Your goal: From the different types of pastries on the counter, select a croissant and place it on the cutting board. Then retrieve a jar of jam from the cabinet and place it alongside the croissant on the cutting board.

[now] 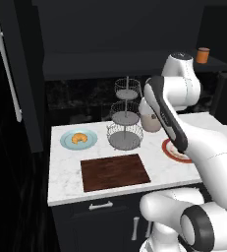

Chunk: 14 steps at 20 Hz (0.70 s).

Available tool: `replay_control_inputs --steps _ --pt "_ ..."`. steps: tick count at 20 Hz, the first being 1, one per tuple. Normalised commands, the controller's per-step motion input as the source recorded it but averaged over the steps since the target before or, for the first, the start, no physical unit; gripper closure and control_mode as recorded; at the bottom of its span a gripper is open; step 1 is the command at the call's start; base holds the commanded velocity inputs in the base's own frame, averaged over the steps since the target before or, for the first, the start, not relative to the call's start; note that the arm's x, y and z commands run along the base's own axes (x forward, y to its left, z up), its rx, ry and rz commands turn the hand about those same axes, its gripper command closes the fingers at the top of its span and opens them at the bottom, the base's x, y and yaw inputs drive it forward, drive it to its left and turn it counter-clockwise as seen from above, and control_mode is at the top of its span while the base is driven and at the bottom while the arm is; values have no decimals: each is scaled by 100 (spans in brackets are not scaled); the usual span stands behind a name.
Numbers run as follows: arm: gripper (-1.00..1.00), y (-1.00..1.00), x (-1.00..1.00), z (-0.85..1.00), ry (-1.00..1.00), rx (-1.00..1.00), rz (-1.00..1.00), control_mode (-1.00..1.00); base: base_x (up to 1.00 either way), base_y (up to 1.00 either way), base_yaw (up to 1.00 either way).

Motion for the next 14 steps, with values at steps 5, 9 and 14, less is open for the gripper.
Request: replay_control_inputs --steps 5,9,14 --pt "-100 54 -1 -9 -2 -9 0 -100 0 0 0" --pt "-100 99 0 -34 6 -8 0 -100 0 0 0" --pt "-100 85 6 -33 7 -3 2 -100 0 0 0"
